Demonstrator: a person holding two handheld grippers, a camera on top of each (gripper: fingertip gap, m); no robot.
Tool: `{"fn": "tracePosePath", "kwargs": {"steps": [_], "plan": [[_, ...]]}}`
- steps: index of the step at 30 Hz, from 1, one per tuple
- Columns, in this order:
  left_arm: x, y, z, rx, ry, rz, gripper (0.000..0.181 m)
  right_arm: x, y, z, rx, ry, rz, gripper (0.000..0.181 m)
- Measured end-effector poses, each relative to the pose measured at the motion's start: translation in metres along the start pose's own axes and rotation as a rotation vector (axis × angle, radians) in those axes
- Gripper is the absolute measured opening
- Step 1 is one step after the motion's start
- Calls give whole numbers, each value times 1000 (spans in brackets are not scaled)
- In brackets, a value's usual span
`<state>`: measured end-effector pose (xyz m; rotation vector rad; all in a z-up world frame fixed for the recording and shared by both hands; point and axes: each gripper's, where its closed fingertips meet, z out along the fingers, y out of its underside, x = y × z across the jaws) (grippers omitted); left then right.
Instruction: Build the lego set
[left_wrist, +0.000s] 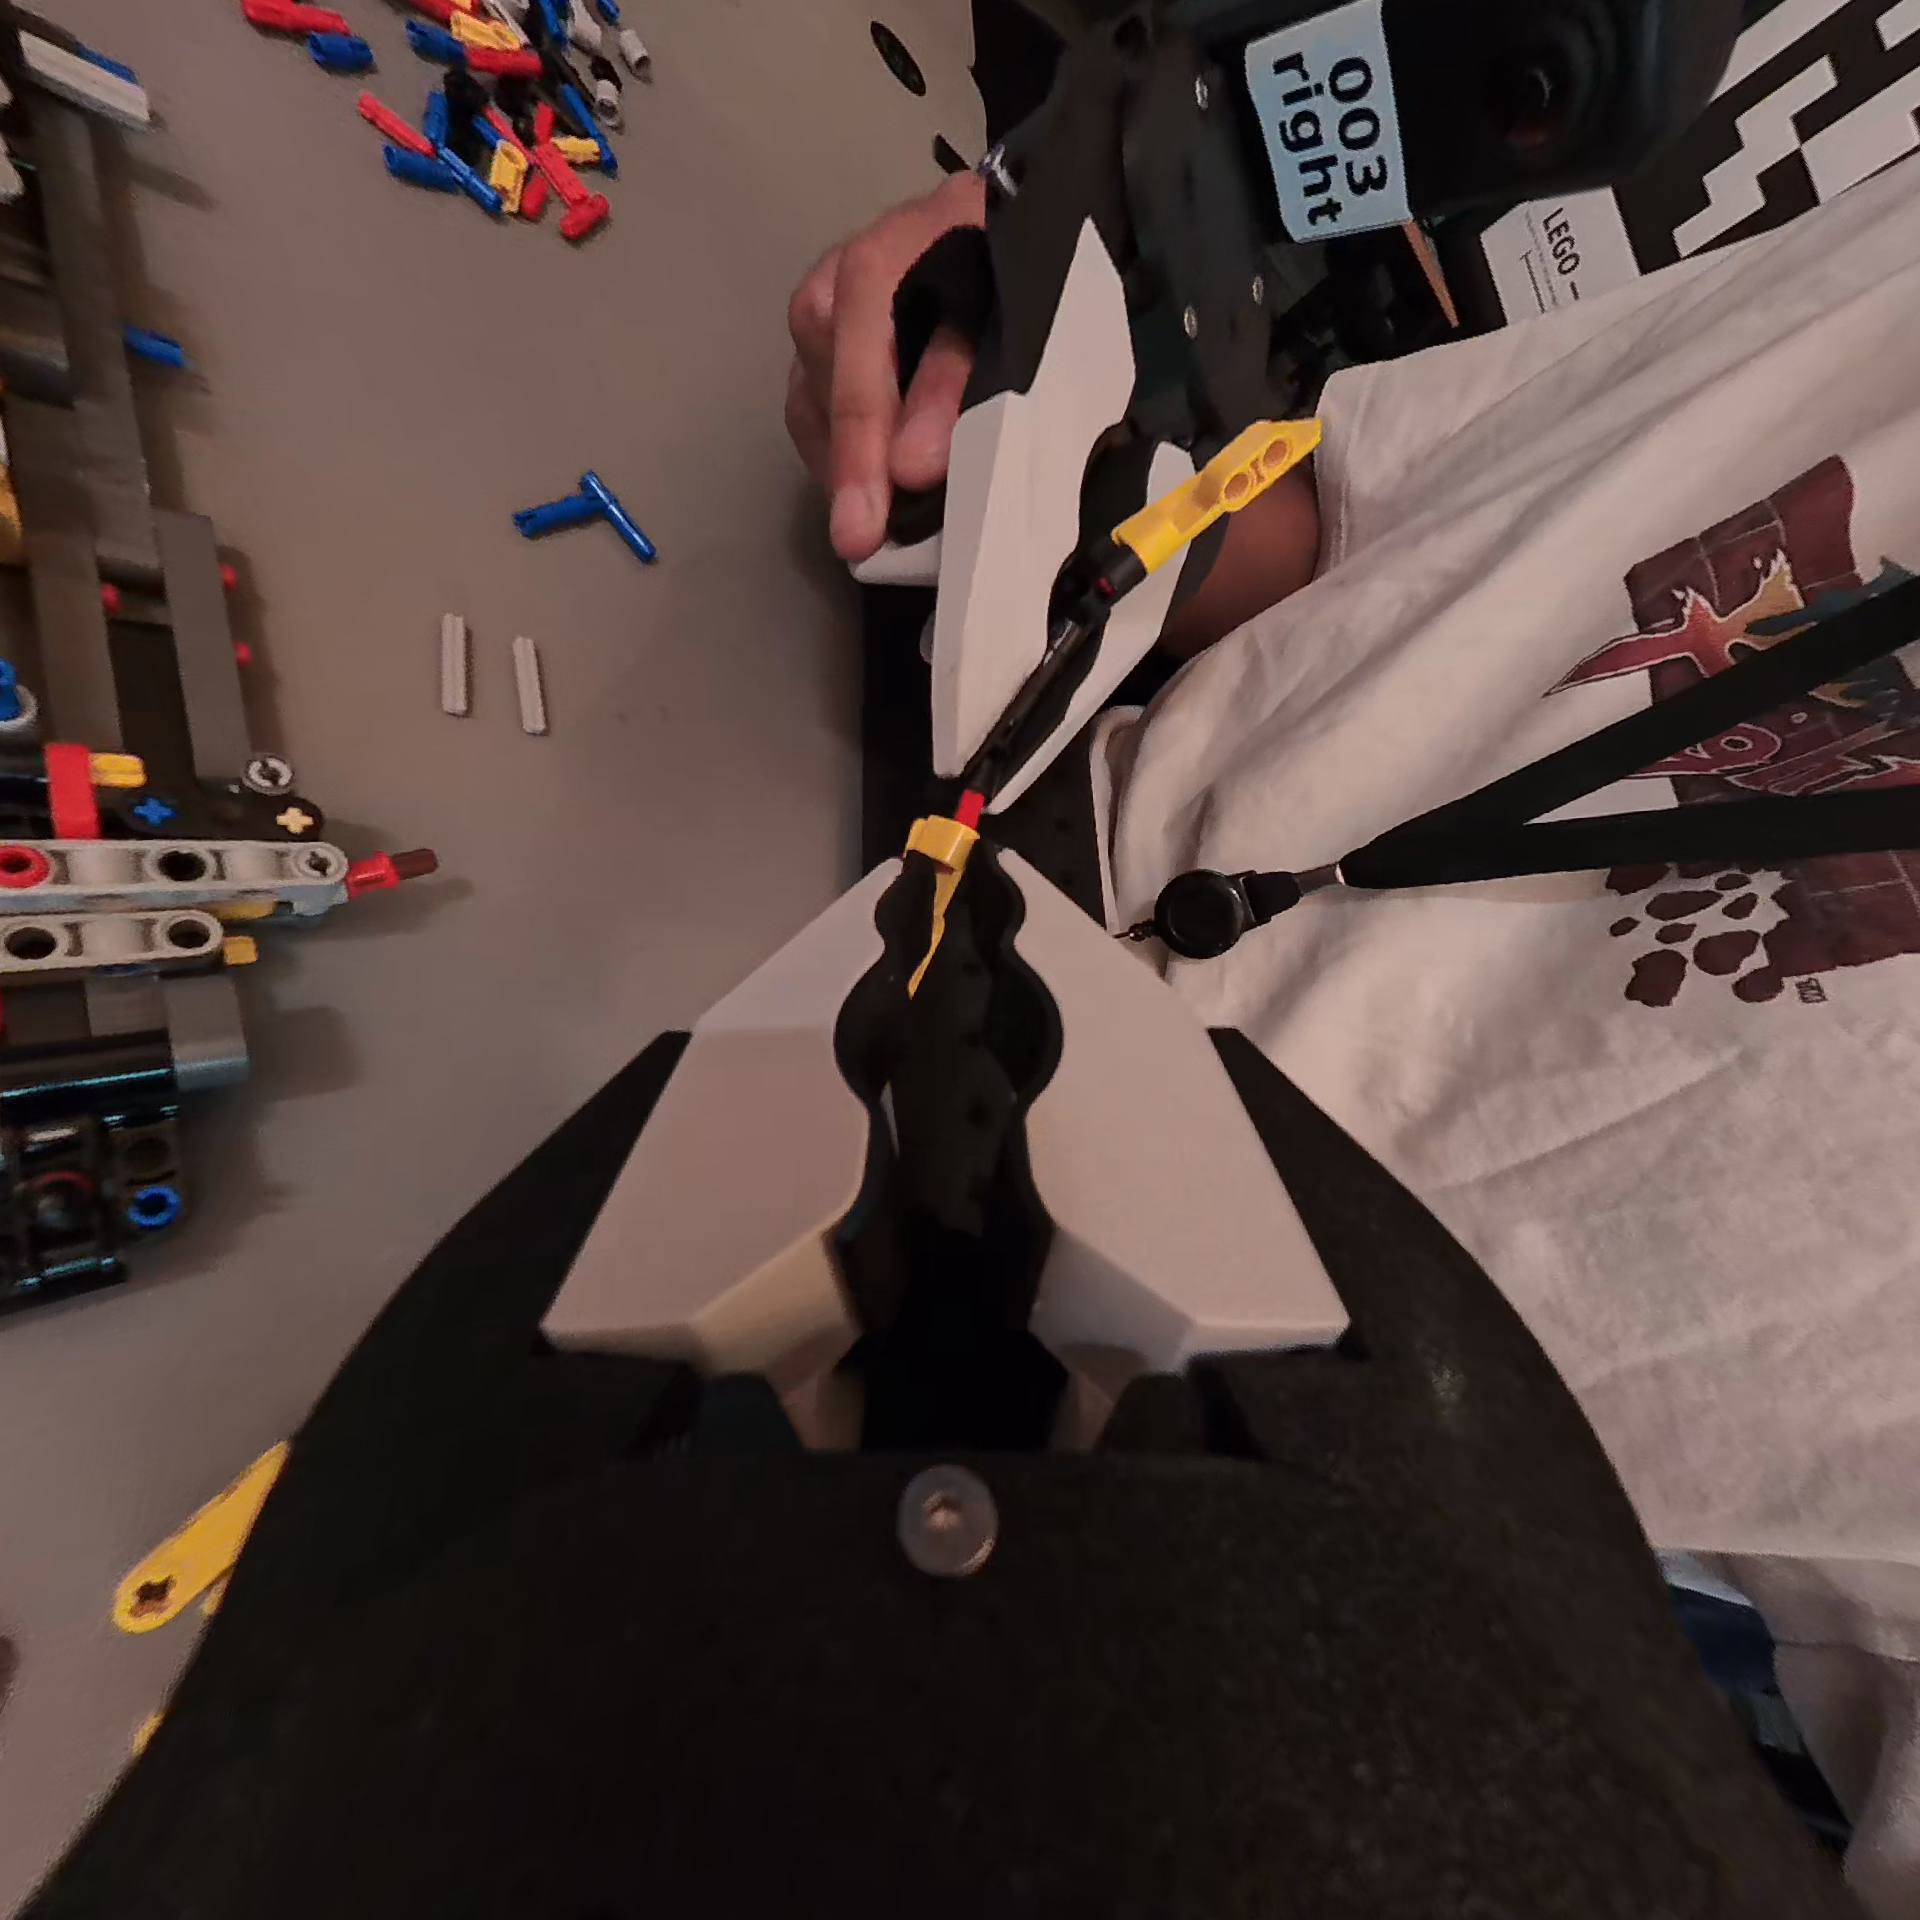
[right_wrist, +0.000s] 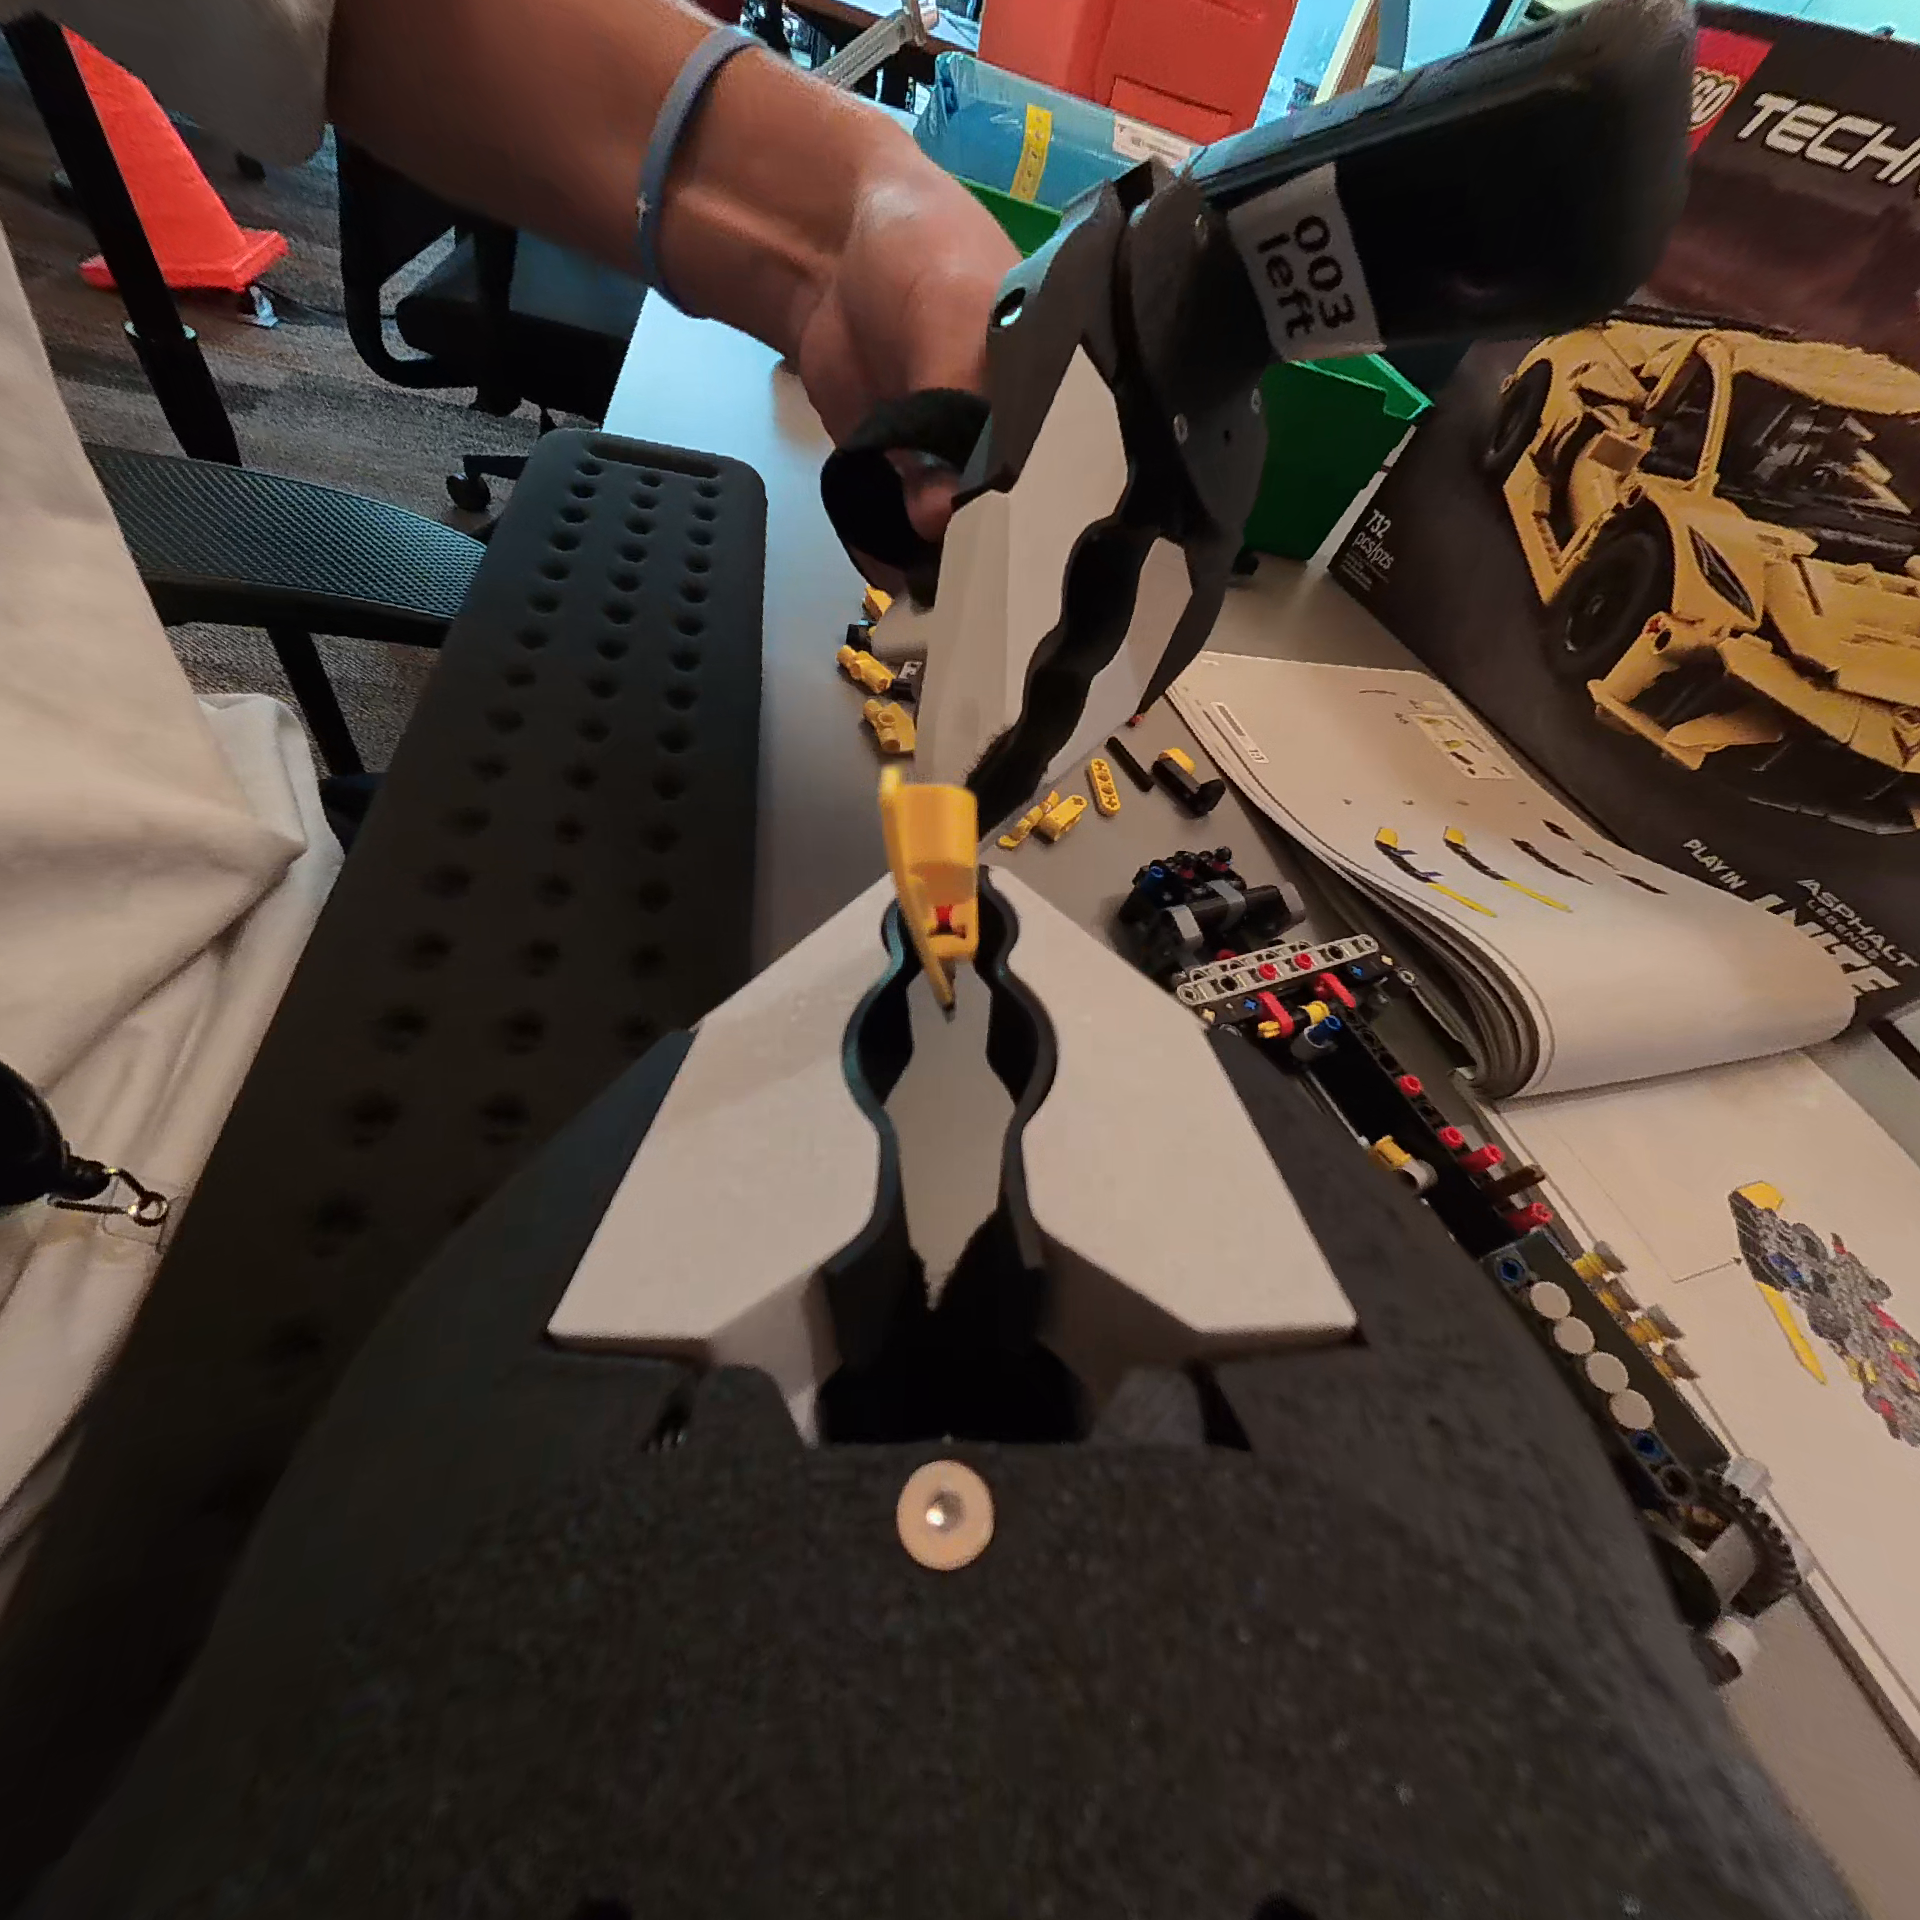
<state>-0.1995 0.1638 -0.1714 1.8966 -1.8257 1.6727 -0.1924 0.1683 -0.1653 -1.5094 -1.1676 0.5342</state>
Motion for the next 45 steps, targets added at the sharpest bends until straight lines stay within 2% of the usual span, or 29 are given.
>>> {"fn": "tracePosePath", "kwargs": {"steps": [6, 9, 16, 24, 32, 37, 45], "plan": [[-7, 5, 5, -45, 0, -22, 5, -3, 9, 2, -58, 17, -50, 7], [-6, -1, 4, -4, 38, -50, 5, 2, 6, -1, -38, 39, -45, 7], [-2, 4, 7, 15, 114, -50, 5, -4, 6, -1, -16, -16, -18, 7], [1, 16, 11, -114, 81, 32, 5, -16, 9, 3, -30, -99, 15, 7], [-6, 12, 12, -102, 73, -29, 6, -11, 14, 2, -64, -48, -14, 7], [-10, 18, 15, -166, 7, 27, 6, -14, 20, 5, -98, -61, -32, 8], [-11, 18, 16, -177, -3, 38, 7, -14, 21, 6, -98, -61, -33, 7]]}}
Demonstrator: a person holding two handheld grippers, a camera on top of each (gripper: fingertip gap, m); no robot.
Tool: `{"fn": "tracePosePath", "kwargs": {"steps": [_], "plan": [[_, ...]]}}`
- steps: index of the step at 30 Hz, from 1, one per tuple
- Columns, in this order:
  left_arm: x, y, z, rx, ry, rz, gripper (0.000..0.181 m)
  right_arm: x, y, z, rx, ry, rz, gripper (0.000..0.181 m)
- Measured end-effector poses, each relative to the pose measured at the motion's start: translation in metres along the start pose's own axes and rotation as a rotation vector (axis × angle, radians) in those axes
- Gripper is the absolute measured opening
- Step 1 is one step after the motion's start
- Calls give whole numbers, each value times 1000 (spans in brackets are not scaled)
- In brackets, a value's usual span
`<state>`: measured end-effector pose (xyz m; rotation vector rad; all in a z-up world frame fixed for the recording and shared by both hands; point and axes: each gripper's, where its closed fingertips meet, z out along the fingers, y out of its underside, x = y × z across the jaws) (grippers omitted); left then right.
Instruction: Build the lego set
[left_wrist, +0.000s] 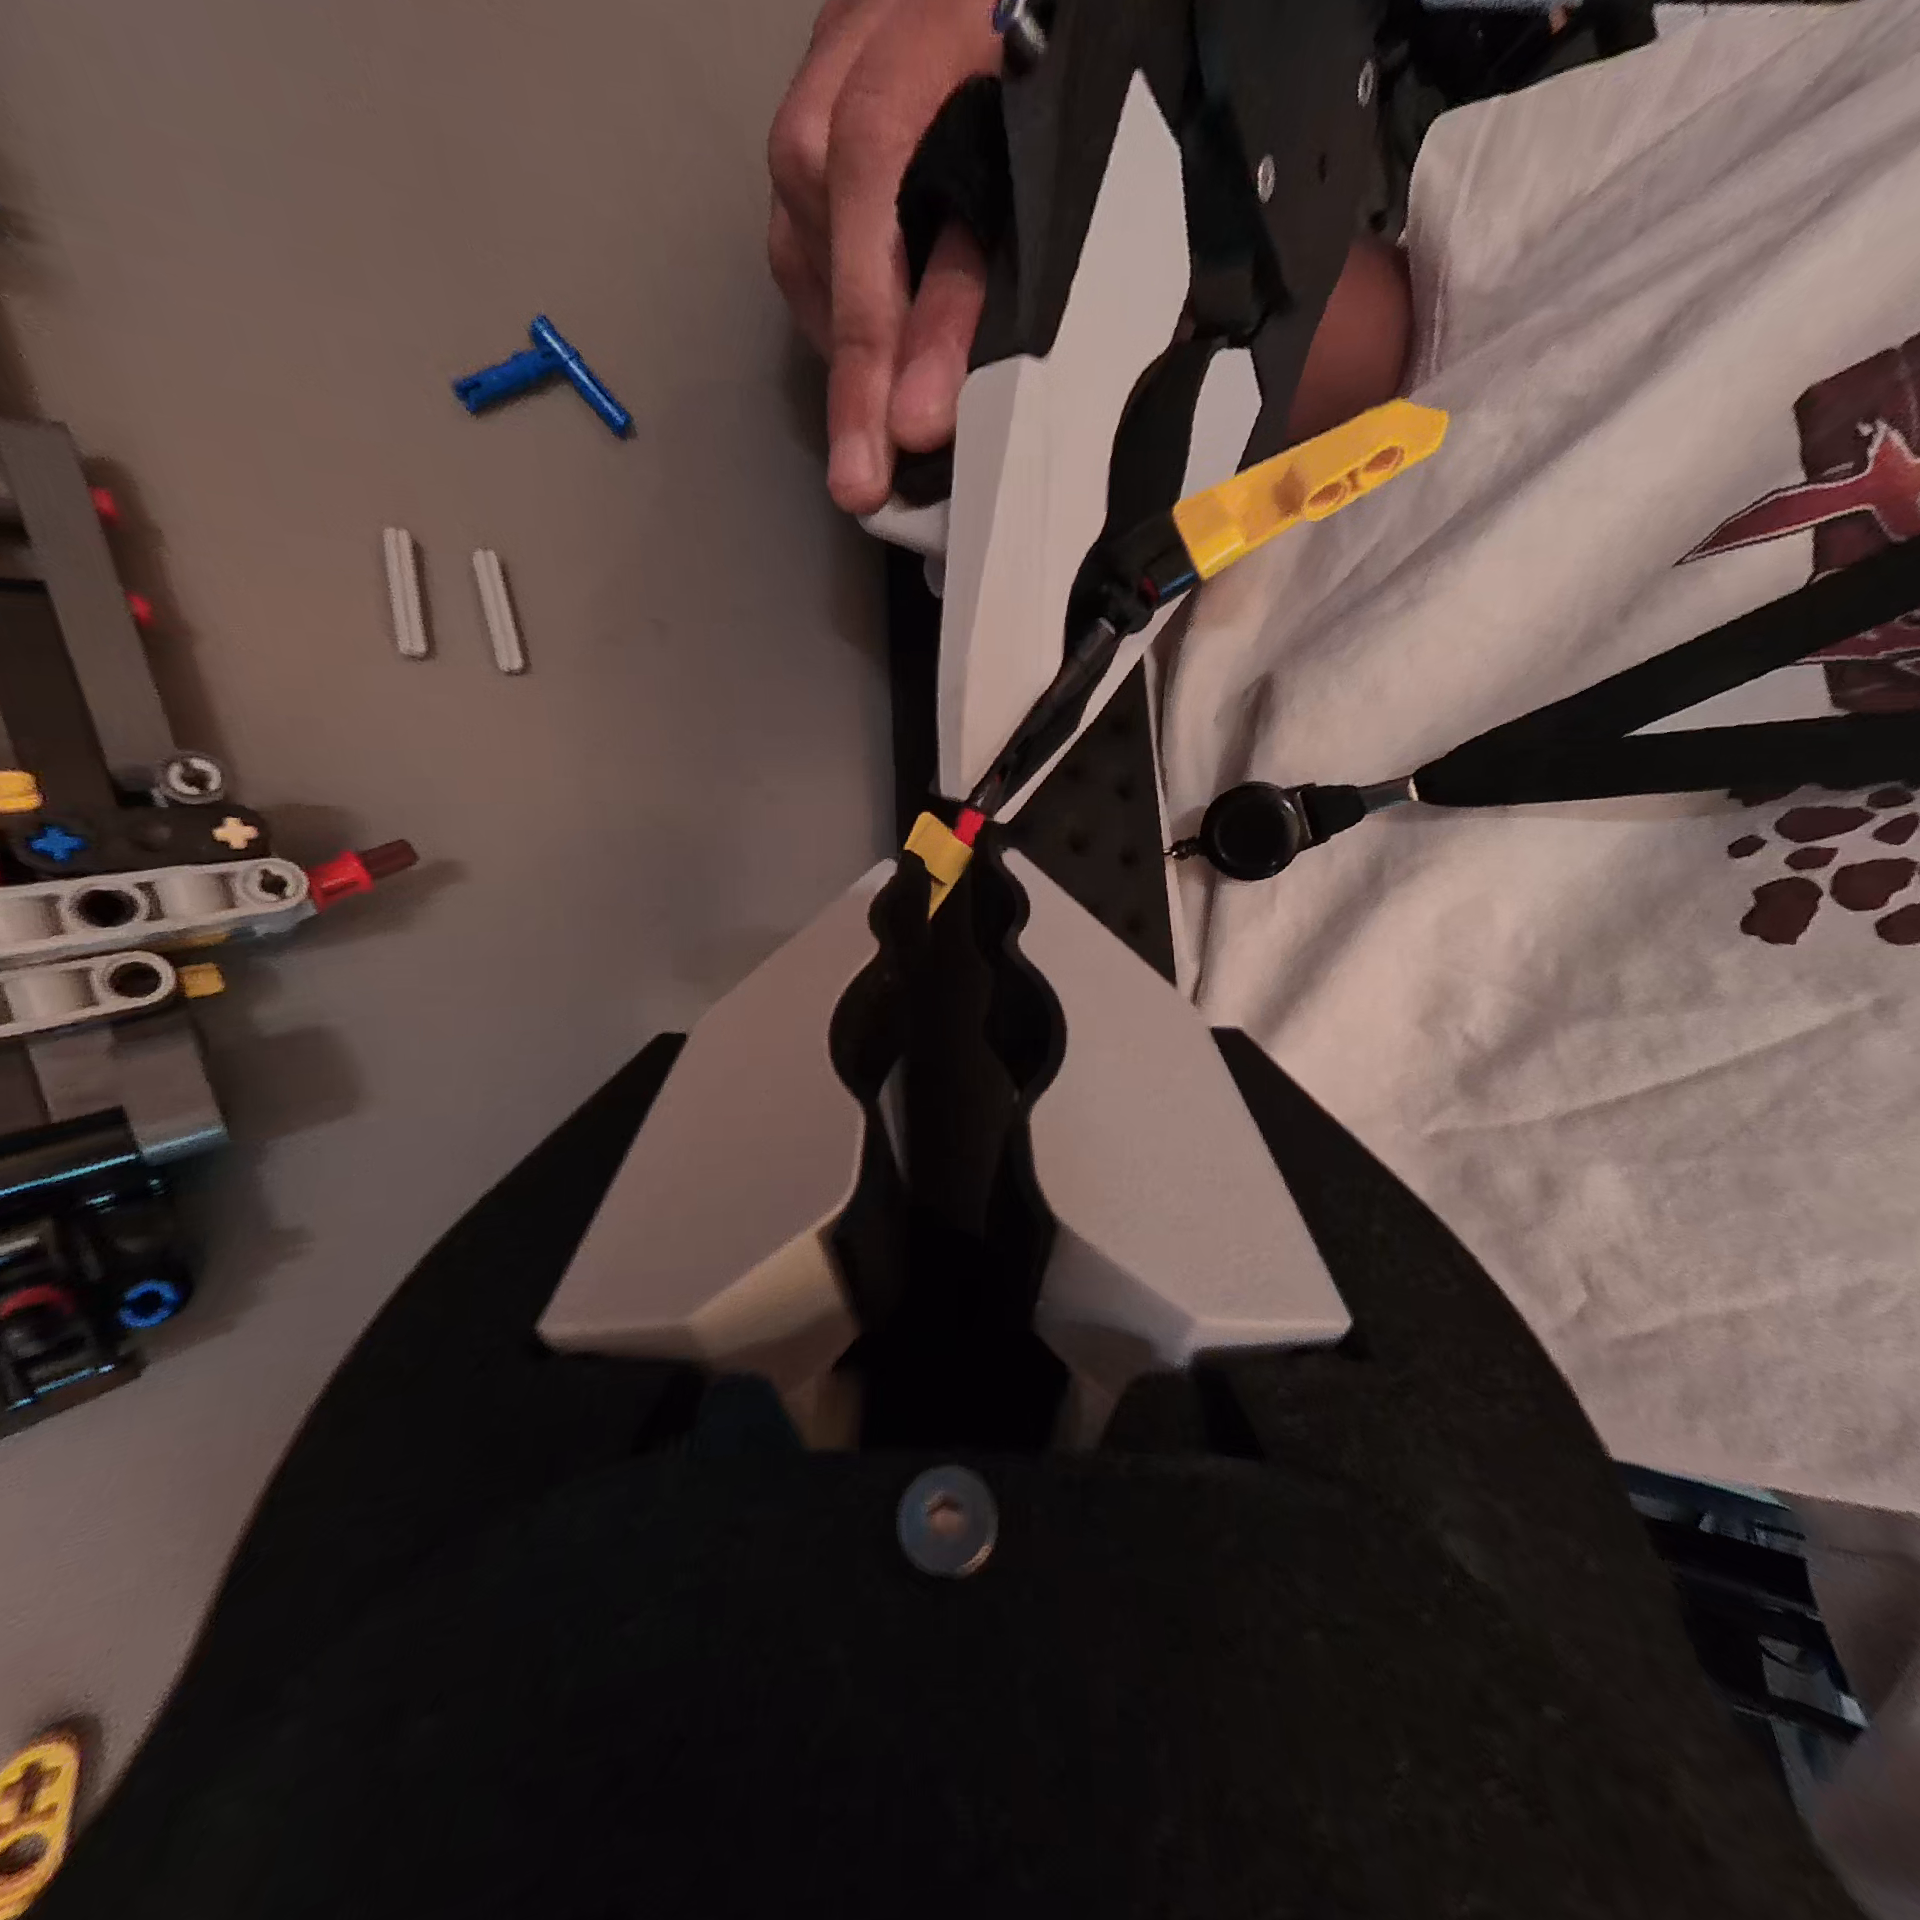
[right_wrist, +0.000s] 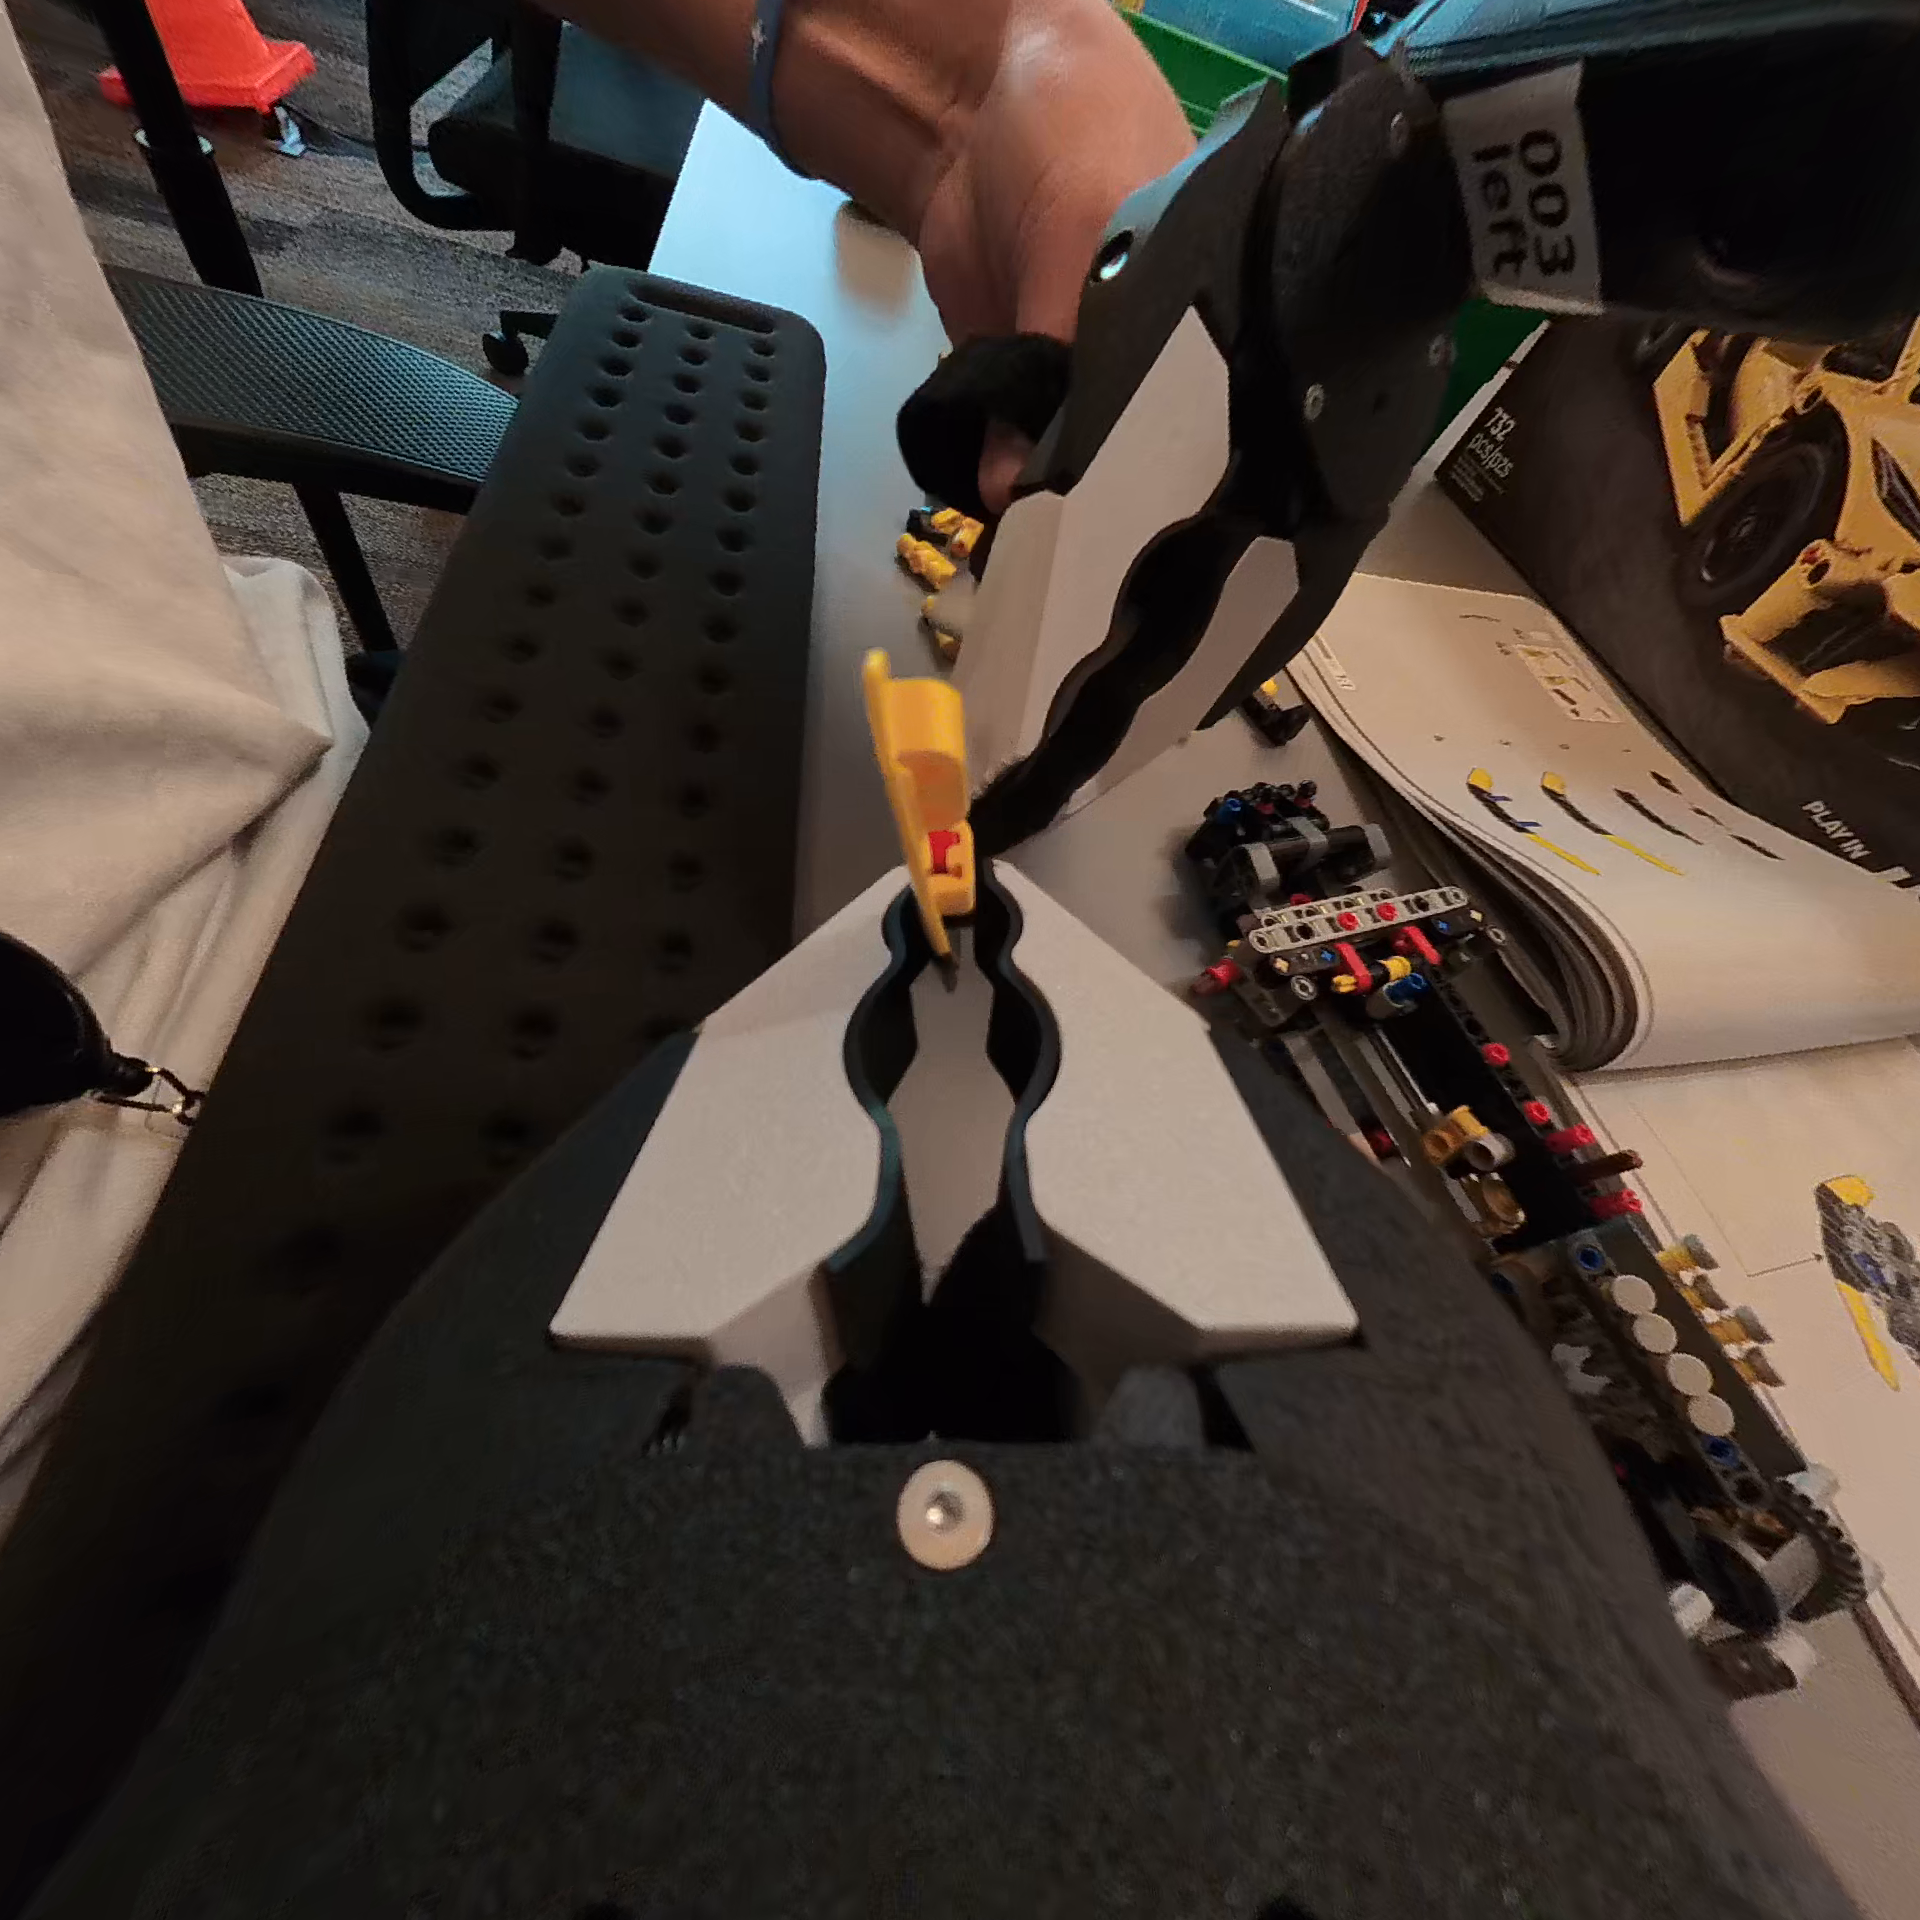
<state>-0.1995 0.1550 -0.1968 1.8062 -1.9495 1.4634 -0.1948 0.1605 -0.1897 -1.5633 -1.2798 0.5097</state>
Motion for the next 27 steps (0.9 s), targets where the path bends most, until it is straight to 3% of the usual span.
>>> {"fn": "tracePosePath", "kwargs": {"steps": [6, 9, 12, 15, 18, 23, 27], "plan": [[-6, 2, 2, 7, -22, -7, 7, 1, 5, 4, -33, 17, -17, 7], [1, -14, -4, 106, -4, 14, 6, 10, -7, -8, 68, 14, 86, 7], [1, -24, -9, 154, -105, 144, 7, 19, -12, -15, 129, 8, 172, 7], [-3, -28, -10, 172, -214, 251, 27, 23, -17, -21, 182, -5, 231, 7], [-4, -32, -10, 200, -298, 344, 30, 27, -18, -24, 204, -7, 271, 7], [-8, -29, -7, 158, -419, 490, 7, 25, -16, -21, 188, -25, 292, 7], [-8, -30, -8, 156, -468, 559, 7, 25, -17, -23, 204, -35, 308, 7]]}}
